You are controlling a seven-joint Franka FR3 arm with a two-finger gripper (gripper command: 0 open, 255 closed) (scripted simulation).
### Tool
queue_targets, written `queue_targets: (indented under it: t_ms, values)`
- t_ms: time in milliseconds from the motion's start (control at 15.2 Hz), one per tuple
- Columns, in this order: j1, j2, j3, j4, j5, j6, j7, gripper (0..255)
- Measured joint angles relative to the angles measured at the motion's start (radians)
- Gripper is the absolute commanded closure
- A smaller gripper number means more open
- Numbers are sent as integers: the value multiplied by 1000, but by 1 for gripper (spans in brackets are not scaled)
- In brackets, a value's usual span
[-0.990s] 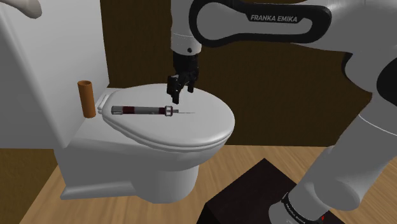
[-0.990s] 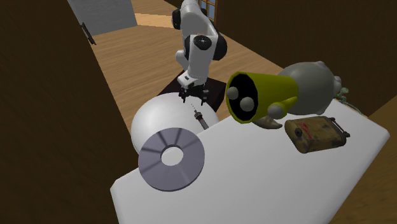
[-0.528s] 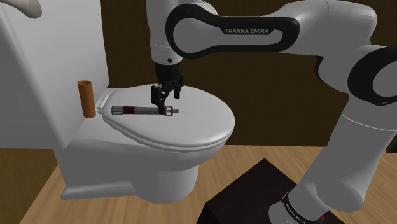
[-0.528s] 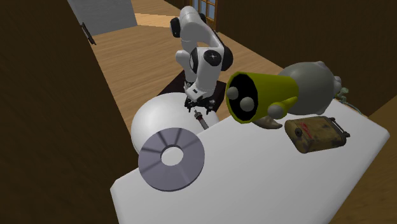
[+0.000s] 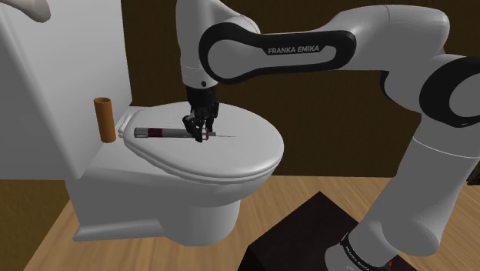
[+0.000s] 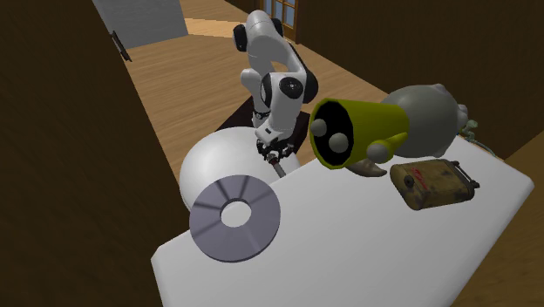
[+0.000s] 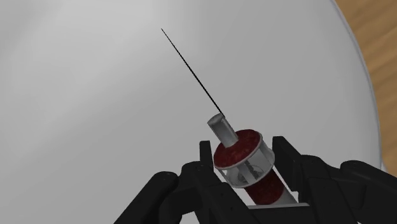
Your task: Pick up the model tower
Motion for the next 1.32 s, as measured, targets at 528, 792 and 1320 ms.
queue_targets:
  t_ms: [528, 792, 1320]
  values:
    - [0, 0, 0, 5, 0, -5, -2, 255]
    - [4, 5, 1, 57, -1, -52, -7, 255]
    - [14, 11, 5, 173, -2, -162, -21, 255]
